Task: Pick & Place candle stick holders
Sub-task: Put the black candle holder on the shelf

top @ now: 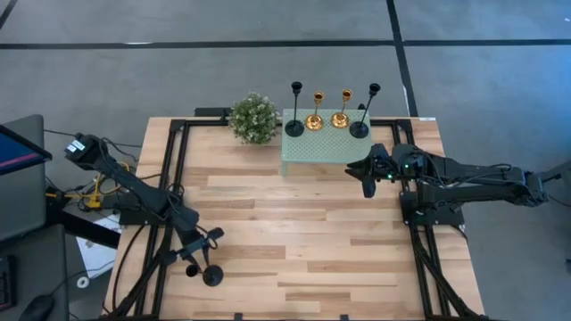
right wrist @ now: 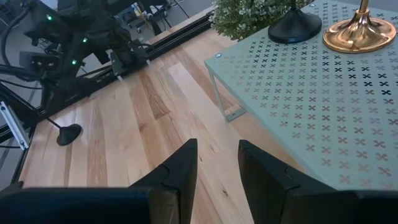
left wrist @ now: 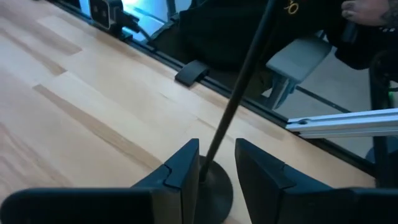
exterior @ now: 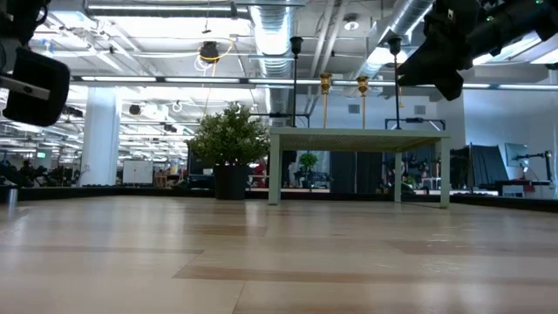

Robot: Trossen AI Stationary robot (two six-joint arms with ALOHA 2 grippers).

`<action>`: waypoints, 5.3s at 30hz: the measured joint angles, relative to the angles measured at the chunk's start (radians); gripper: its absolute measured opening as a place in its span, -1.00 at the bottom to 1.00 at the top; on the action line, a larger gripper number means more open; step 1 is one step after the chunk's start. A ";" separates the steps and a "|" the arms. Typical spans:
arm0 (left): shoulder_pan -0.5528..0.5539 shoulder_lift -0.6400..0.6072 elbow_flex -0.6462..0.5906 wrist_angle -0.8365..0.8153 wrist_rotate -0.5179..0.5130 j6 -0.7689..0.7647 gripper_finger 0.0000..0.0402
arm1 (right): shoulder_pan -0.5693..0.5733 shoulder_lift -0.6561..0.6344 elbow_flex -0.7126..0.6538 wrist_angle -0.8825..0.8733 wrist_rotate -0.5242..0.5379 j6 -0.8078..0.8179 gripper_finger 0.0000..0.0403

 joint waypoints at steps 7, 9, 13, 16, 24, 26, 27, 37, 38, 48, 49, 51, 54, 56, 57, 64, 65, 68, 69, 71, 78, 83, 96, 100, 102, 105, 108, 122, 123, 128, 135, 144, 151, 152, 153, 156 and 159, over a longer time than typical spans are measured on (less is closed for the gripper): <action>-0.036 0.130 0.000 0.135 -0.021 -0.002 -0.48 | 0.000 0.000 0.000 0.000 0.000 0.000 -0.46; -0.053 0.169 0.000 0.184 -0.021 -0.003 -0.48 | 0.000 0.000 0.000 0.000 0.000 0.000 -0.46; -0.080 0.244 0.000 0.269 -0.021 -0.004 -0.48 | 0.000 0.000 0.000 0.000 0.000 0.000 -0.46; -0.089 0.291 0.000 0.334 -0.021 -0.004 -0.48 | 0.000 0.000 0.000 0.000 0.000 0.000 -0.46; -0.090 0.342 0.000 0.403 -0.062 -0.004 -0.61 | 0.000 0.000 0.000 0.000 0.000 0.000 -0.46; -0.090 0.343 0.000 0.402 -0.077 -0.004 -0.70 | 0.000 0.000 0.000 0.000 0.000 0.000 -0.46; -0.090 0.343 0.000 0.403 -0.078 -0.005 -0.76 | 0.000 0.000 0.000 0.000 0.000 0.000 -0.46; -0.089 0.340 0.002 0.427 -0.411 -0.159 -0.92 | 0.000 0.000 0.000 -0.001 0.000 -0.002 -0.46; -0.088 0.340 0.002 0.427 -0.464 -0.170 -0.93 | 0.000 0.000 0.000 -0.001 0.000 -0.002 -0.46; -0.087 0.342 0.064 0.428 -0.741 -0.252 -0.94 | 0.001 -0.001 0.000 0.027 0.004 -0.078 -0.53; -0.083 0.342 0.081 0.427 -0.742 -0.248 -0.94 | 0.001 -0.001 0.000 0.034 0.003 -0.089 -0.55; -0.076 0.342 0.117 0.407 -0.744 -0.236 -0.94 | 0.001 -0.001 0.000 0.040 0.000 -0.105 -0.60; -0.051 0.341 0.164 0.367 -0.747 -0.223 -0.94 | 0.001 -0.001 0.000 0.024 -0.027 -0.125 -0.68; -0.024 0.341 0.195 0.327 -0.754 -0.223 -0.94 | 0.001 -0.001 0.000 0.014 -0.085 -0.155 -0.74; -0.006 0.341 0.209 0.307 -0.755 -0.222 -0.94 | 0.001 -0.001 0.000 0.011 -0.123 -0.172 -0.79; 0.141 0.341 0.285 0.276 -0.754 -0.224 -0.94 | 0.001 -0.051 -0.001 -0.043 -0.235 -0.161 -0.97; 0.165 0.341 0.296 0.275 -0.748 -0.224 -0.94 | 0.001 -0.065 -0.001 -0.051 -0.230 -0.151 -0.97; 0.237 0.341 0.324 0.276 -0.733 -0.225 -0.94 | 0.001 -0.131 -0.001 -0.084 -0.179 -0.140 -0.99; 0.259 0.341 0.333 0.275 -0.732 -0.224 -0.94 | 0.001 -0.161 -0.001 -0.097 -0.161 -0.140 -0.99; 0.302 0.341 0.356 0.274 -0.732 -0.224 -0.94 | 0.001 -0.220 -0.001 -0.126 -0.146 -0.143 -1.00; 0.414 0.380 0.460 0.255 -0.657 -0.191 -0.94 | 0.001 -0.384 -0.001 -0.305 -0.131 -0.134 -1.00; 0.468 0.460 0.591 0.150 -0.649 -0.185 -0.94 | 0.001 -0.415 -0.001 -0.327 -0.131 -0.081 -1.00; 0.619 0.654 0.933 0.043 -0.638 -0.097 -0.94 | 0.001 -0.414 -0.034 -0.445 -0.131 -0.008 -1.00; 0.668 0.709 1.017 0.038 -0.580 -0.097 -0.94 | 0.001 -0.412 -0.075 -0.364 -0.103 0.131 -1.00; 0.689 0.730 1.056 0.028 -0.572 -0.097 -0.94 | 0.001 -0.413 -0.077 -0.305 -0.094 0.084 -1.00; 0.720 0.766 1.107 0.007 -0.556 -0.097 -0.94 | 0.002 -0.410 -0.080 -0.233 -0.098 -0.012 -1.00; 0.747 0.812 1.152 0.003 -0.517 -0.102 -0.94 | 0.003 -0.412 -0.079 -0.167 -0.106 -0.061 -1.00; 0.841 1.000 1.367 -0.074 -0.465 -0.127 -0.94 | 0.112 -0.406 -0.079 -0.097 -0.098 -0.142 -1.00; 0.845 1.008 1.376 -0.079 -0.455 -0.127 -0.94 | 0.113 -0.406 -0.079 -0.096 -0.097 -0.142 -1.00; 0.849 1.052 1.451 -0.128 -0.432 -0.126 -0.94 | 0.111 -0.406 -0.079 -0.097 -0.097 -0.142 -1.00; 0.849 1.066 1.483 -0.206 -0.435 -0.118 -0.94 | 0.111 -0.406 -0.079 -0.097 -0.097 -0.141 -1.00; 0.852 1.073 1.483 -0.225 -0.466 -0.067 -0.94 | 0.111 -0.406 -0.079 -0.098 -0.097 -0.142 -1.00; 0.860 1.103 1.482 -0.199 -0.466 -0.066 -0.94 | 0.111 -0.406 -0.079 -0.098 -0.077 -0.142 -1.00; 0.861 1.103 1.482 -0.196 -0.467 -0.066 -0.94 | 0.111 -0.407 -0.079 -0.098 -0.075 -0.142 -1.00; 0.863 1.103 1.482 -0.190 -0.466 -0.065 -0.94 | 0.111 -0.407 -0.079 -0.098 -0.075 -0.142 -1.00; 0.866 1.101 1.482 -0.182 -0.466 -0.064 -0.94 | 0.111 -0.407 -0.079 -0.098 -0.075 -0.142 -1.00; 0.873 1.101 1.482 -0.175 -0.466 -0.064 -0.94 | 0.111 -0.407 -0.079 -0.098 -0.074 -0.155 -1.00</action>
